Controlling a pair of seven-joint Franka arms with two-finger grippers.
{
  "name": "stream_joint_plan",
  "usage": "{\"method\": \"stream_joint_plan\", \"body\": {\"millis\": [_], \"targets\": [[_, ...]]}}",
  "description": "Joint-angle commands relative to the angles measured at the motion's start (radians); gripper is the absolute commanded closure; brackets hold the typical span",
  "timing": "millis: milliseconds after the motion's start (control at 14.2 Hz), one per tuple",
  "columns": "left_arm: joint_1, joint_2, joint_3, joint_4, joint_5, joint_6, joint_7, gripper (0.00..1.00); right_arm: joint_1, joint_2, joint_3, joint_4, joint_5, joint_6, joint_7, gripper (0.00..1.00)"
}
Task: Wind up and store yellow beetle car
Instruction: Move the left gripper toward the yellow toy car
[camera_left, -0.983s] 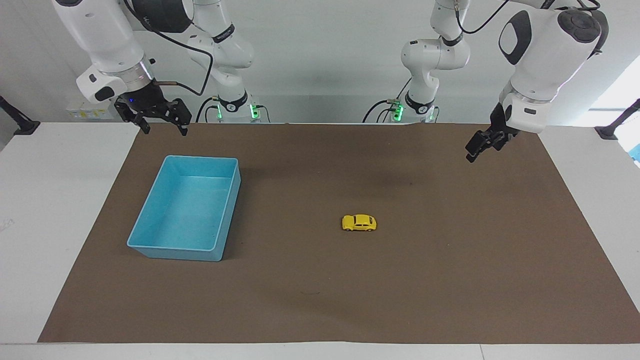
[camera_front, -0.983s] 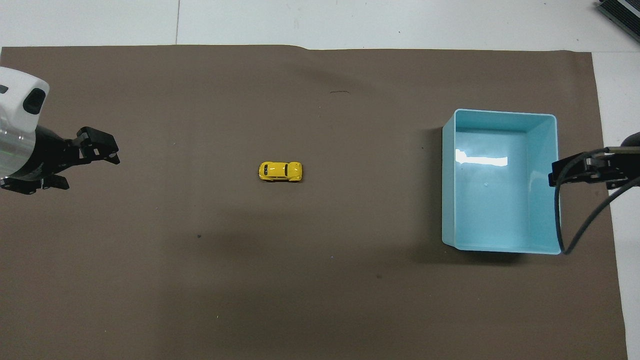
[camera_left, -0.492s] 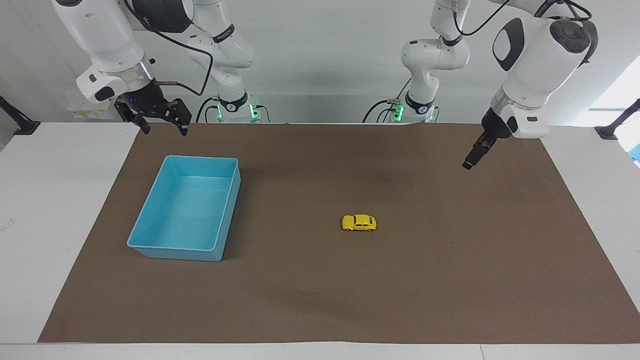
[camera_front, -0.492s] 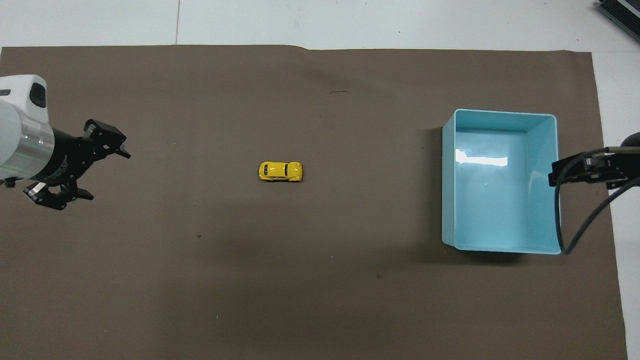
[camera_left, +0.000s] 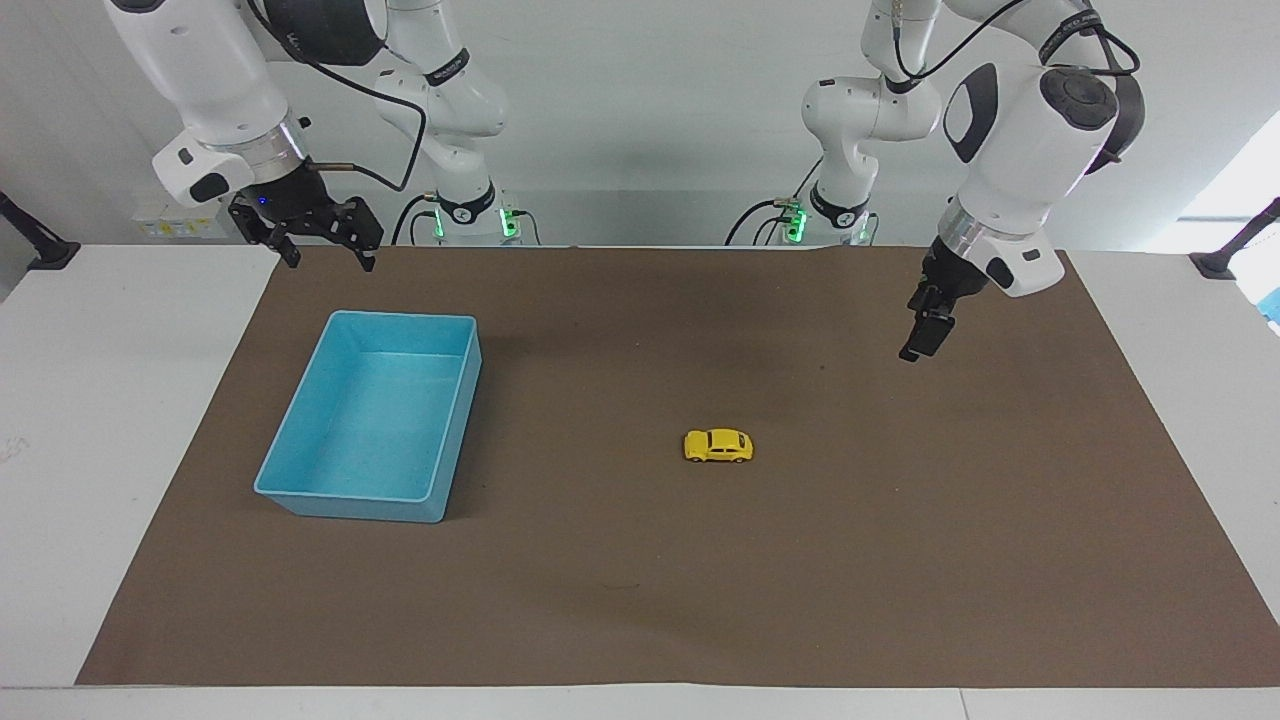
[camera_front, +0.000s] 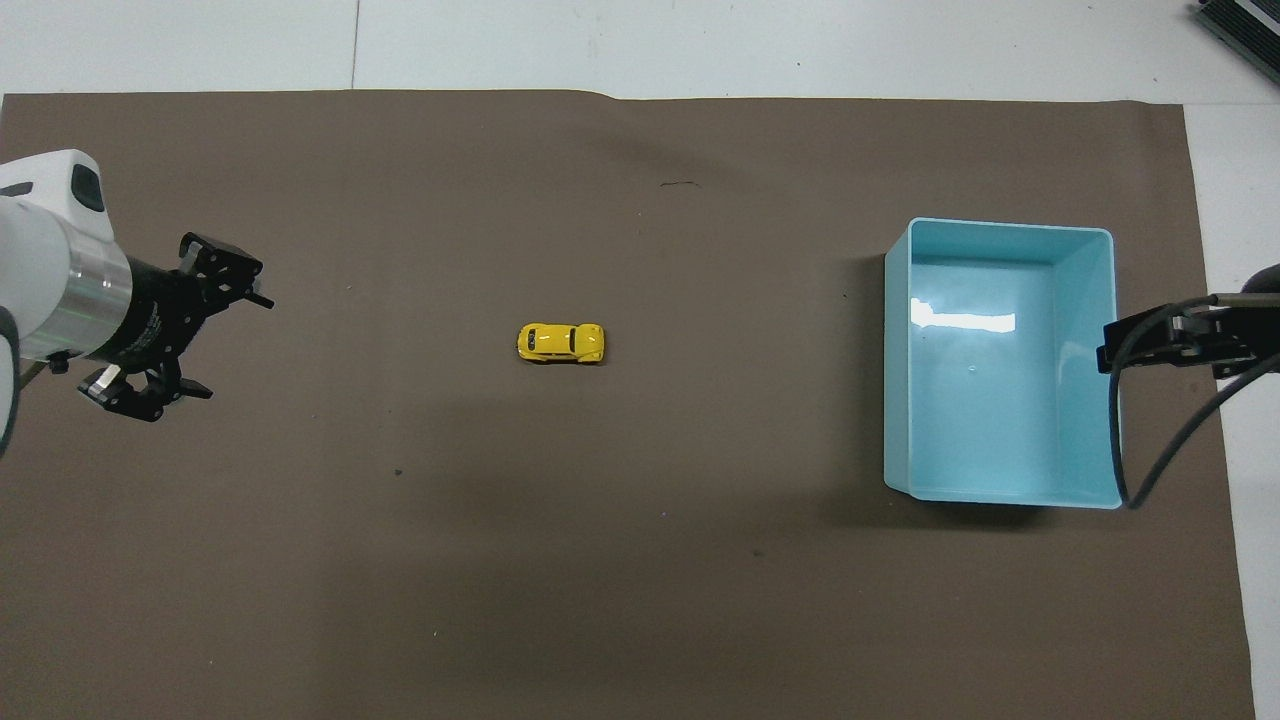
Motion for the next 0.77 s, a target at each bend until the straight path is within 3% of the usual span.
{"method": "stream_joint_plan", "body": {"millis": [0, 211, 702], "targets": [[-0.061, 0.044, 0.015, -0.014, -0.01, 0.083, -0.176, 0.0, -0.007, 0.011, 0.004, 0.02, 0.003, -0.016, -0.012, 0.0], [-0.123, 0.119, 0.015, -0.002, -0.002, 0.166, -0.384, 0.0, -0.007, 0.011, 0.004, 0.02, 0.003, -0.016, -0.012, 0.0], [-0.265, 0.275, 0.017, 0.056, 0.021, 0.263, -0.569, 0.0, -0.007, 0.011, 0.004, 0.02, 0.003, -0.016, -0.012, 0.0]]}}
